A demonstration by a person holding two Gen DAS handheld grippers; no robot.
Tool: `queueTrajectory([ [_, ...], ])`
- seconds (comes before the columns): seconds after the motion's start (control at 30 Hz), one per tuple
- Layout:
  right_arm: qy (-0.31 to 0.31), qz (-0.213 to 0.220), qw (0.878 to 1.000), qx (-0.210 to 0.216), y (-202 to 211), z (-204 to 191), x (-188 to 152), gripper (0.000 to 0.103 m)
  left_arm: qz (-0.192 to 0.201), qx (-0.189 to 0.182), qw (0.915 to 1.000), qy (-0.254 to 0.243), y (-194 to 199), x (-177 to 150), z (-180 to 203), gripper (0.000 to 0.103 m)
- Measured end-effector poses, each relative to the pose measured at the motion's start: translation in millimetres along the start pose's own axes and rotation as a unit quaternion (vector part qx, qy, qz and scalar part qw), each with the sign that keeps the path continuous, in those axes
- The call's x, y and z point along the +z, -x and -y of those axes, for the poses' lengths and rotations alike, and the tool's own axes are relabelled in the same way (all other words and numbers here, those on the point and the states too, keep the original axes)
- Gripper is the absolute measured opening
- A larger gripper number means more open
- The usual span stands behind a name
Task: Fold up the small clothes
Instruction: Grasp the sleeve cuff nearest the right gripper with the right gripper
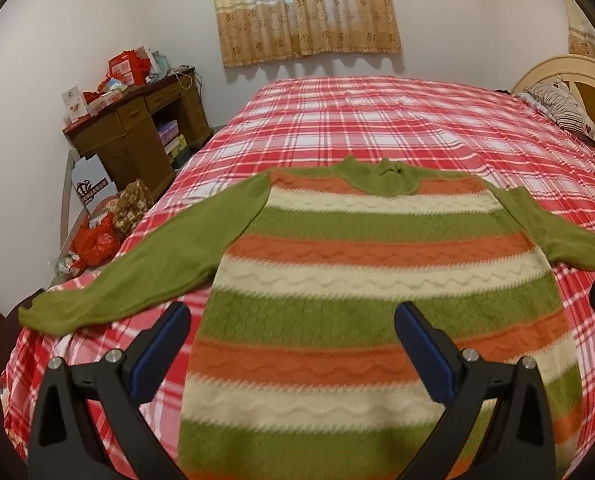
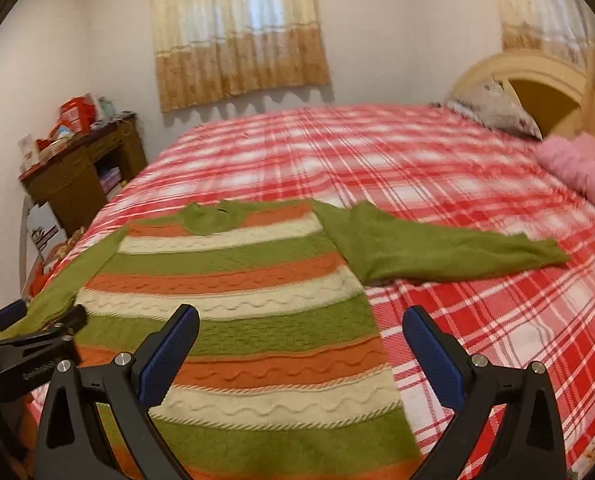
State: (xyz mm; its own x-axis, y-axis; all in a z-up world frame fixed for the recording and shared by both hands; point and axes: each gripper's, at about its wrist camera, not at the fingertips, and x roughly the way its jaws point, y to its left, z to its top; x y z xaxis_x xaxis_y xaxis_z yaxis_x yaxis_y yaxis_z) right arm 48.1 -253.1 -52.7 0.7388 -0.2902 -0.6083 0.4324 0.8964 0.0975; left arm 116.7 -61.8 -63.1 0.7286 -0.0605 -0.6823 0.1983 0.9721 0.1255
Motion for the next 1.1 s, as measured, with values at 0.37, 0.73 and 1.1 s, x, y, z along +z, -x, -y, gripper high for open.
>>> queueTrajectory([
  [0.37,-0.154,0.018,0.983,-0.099,-26.2,182.1,49.0,0.063,0.015,0.023,0.9996,0.007,-62.7,10.1,-16.2,0.103],
  [0.73,-0.413,-0.013,0.905,-0.099,-67.3,392.9,17.3,0.049,-0.021,0.048,0.9978,0.042,-99.6,-5.6,-21.4,0.103],
  [1.1,-0.374,-0.025,0.92,-0.11,-110.4,398.7,36.5,0.009,-0.034,0.021,0.9975,0.059,-105.6,-5.3,-22.4,0.103],
])
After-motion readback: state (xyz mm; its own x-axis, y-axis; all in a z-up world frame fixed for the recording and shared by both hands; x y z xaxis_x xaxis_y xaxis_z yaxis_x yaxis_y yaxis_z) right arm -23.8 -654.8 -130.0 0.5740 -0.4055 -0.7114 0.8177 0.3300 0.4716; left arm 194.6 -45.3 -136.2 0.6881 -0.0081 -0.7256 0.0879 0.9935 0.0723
